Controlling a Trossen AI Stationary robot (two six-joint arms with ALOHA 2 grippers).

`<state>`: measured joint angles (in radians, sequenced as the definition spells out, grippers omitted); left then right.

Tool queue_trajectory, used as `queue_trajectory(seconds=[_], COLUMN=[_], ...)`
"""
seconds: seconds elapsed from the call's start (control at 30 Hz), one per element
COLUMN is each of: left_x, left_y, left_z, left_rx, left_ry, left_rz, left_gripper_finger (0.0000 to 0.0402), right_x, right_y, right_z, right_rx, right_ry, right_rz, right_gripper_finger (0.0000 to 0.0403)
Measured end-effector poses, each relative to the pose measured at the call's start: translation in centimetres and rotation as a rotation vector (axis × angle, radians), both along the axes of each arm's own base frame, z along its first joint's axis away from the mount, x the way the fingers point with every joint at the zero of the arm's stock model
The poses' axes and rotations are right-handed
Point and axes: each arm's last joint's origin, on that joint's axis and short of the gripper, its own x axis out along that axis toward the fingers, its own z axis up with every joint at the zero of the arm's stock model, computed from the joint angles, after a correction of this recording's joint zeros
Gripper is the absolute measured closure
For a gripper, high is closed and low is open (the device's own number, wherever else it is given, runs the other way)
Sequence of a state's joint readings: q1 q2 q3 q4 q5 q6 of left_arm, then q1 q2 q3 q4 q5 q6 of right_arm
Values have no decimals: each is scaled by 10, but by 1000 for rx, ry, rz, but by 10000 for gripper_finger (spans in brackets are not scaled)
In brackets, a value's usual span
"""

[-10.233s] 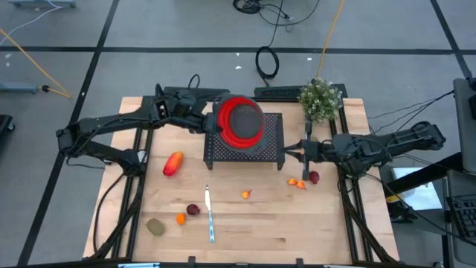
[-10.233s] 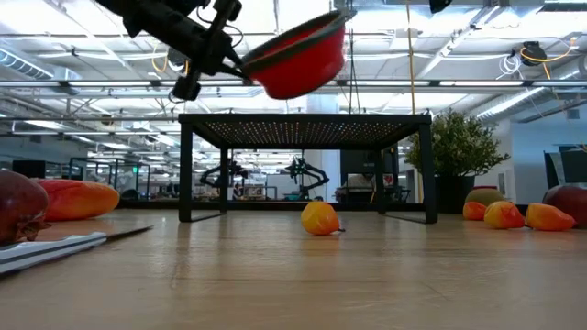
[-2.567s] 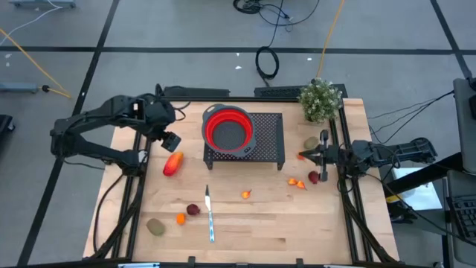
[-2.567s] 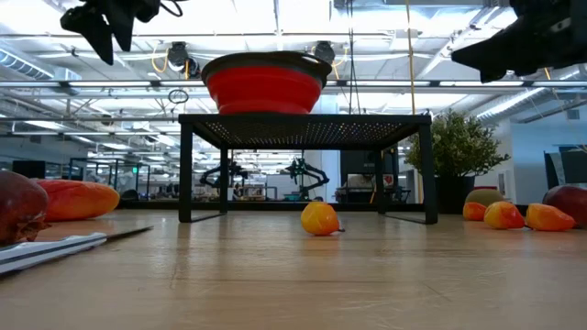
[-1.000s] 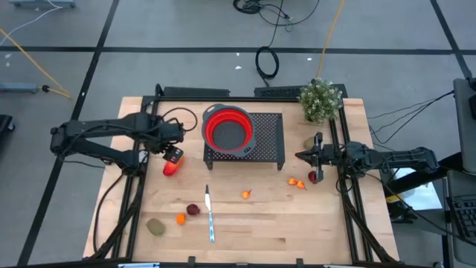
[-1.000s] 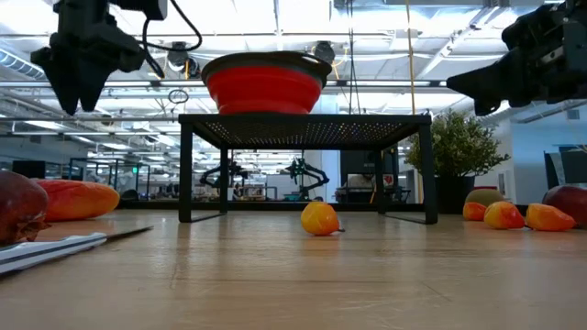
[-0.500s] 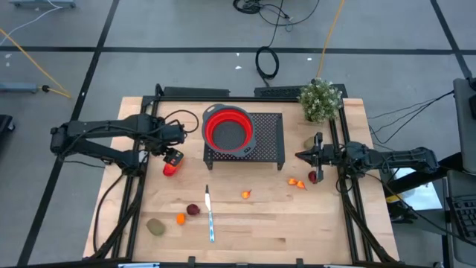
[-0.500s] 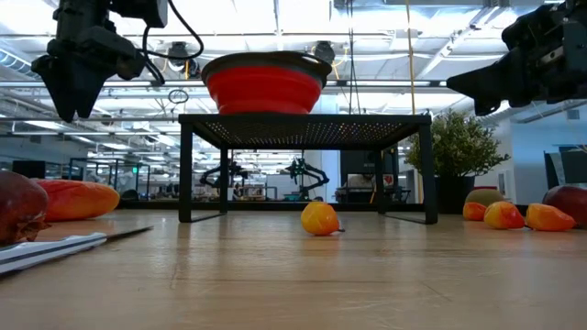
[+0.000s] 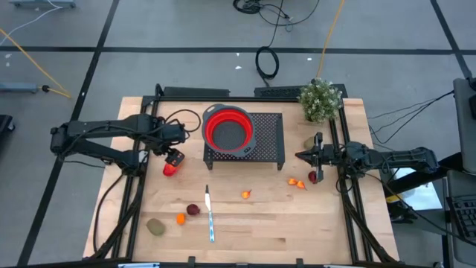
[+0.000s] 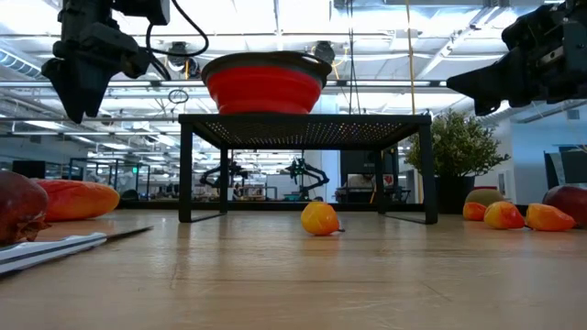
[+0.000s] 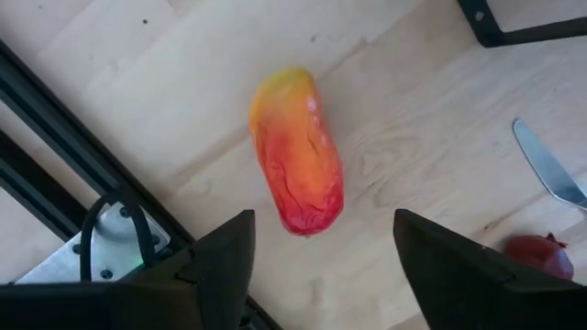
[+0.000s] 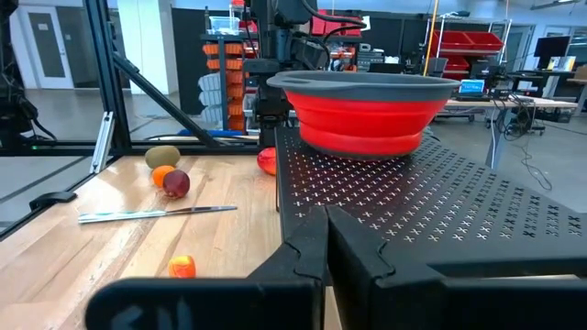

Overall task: Pick & Place Fruit
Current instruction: Put the mango into the food strainer on the shelf

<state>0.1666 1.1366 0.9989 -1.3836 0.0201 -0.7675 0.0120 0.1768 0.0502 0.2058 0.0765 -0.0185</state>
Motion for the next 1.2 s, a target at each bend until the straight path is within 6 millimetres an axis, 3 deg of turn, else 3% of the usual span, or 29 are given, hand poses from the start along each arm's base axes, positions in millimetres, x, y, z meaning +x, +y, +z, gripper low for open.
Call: queue_trajectory(seconds=[0.3,0.63,0.8,1.07,1.2], left_x=[0,4,7,-6,-3], left_y=[1,3,2,-1,-1], left_z=[0,-3,-18,-49,-49], left_rx=[26,76,52,-14,-12], left_ry=[3,0,-23,92,52], left_rz=[-15,-19,8,58,62], left_gripper_finger=[9,8,5,11,11], right_x=[0,0,0,0,0], right_y=[0,0,0,0,0], right_z=[0,0,0,0,0], right_rx=[0,0,0,11,12], right_ry=[0,0,0,-1,-1], right_rz=[0,0,0,1,1], right_gripper_finger=[403,403,403,403,403])
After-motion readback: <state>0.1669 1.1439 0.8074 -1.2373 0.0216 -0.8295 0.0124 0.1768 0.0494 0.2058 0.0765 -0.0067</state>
